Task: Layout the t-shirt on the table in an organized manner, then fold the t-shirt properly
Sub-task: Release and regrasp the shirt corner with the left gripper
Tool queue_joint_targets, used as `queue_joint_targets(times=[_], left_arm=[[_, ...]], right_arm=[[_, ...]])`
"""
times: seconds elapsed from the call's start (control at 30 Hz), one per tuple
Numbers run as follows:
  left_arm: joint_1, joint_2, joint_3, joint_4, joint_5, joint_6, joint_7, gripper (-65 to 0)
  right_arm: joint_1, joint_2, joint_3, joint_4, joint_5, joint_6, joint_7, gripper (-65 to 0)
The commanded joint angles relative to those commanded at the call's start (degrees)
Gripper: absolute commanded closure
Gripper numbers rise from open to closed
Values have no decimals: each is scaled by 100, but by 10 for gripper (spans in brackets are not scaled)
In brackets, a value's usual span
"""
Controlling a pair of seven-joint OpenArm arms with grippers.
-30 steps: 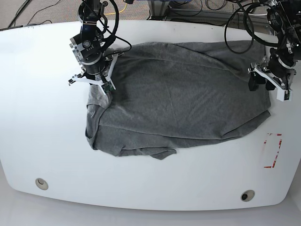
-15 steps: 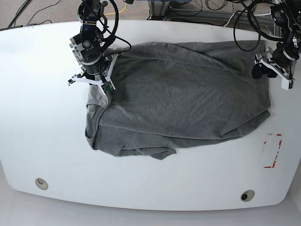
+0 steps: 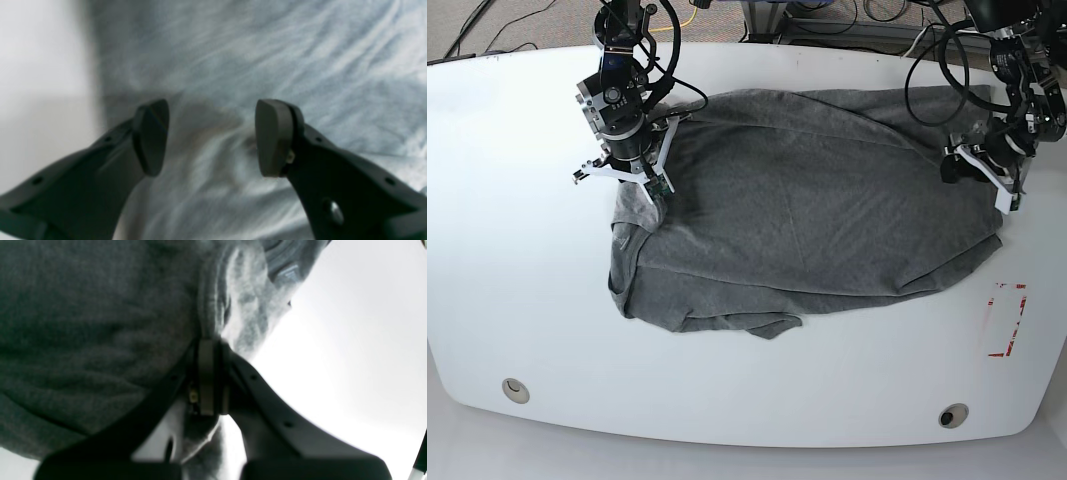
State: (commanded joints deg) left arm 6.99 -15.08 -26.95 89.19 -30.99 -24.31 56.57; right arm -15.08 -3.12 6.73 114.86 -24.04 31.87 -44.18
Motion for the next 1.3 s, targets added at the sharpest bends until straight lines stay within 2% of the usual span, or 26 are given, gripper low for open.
queue_joint_targets(times=[0.2,0.53,0.8,1.2,1.3], left_arm=[[-167,44,35,-343,202,0,0,-385],[-62,18,35,-299,220,0,62,-381],[343,9,18,404,220,0,237,-381],[519,0,9,484,229,0,237,-381],[598,-105,9,492,211,0,237,-381]], right_arm=[[0,0,0,0,0,0,0,0],[18,9,9,0,0,0,0,0],[97,9,18,0,0,0,0,0],[132,9,0,0,9,0,0,0],[132,9,0,0,9,0,0,0]])
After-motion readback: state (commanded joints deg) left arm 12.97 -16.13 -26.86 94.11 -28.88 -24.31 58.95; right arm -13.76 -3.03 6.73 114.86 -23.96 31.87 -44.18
